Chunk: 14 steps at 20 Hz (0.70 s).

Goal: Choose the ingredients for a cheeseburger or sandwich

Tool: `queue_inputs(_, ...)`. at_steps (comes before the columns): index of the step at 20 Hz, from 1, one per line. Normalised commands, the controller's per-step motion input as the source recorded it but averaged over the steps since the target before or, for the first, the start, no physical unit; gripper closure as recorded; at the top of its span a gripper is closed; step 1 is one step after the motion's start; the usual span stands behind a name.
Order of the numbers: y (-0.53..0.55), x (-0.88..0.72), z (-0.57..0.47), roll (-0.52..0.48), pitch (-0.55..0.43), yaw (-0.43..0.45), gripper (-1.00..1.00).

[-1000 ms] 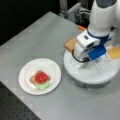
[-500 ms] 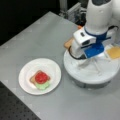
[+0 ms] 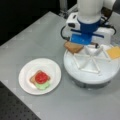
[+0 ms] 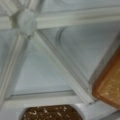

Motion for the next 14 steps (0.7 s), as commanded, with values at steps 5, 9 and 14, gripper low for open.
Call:
queue_inputs(5, -0.45, 0.00, 0.18, 0.073, 0.028, -0.534, -1.00)
queue_inputs(9, -0.58, -0.02, 0.12, 0.045, 0.040, -0.204, -1.00)
queue_inputs(14, -0.45, -0.04, 0.02, 0.081, 0.037, -0.009, -1.00)
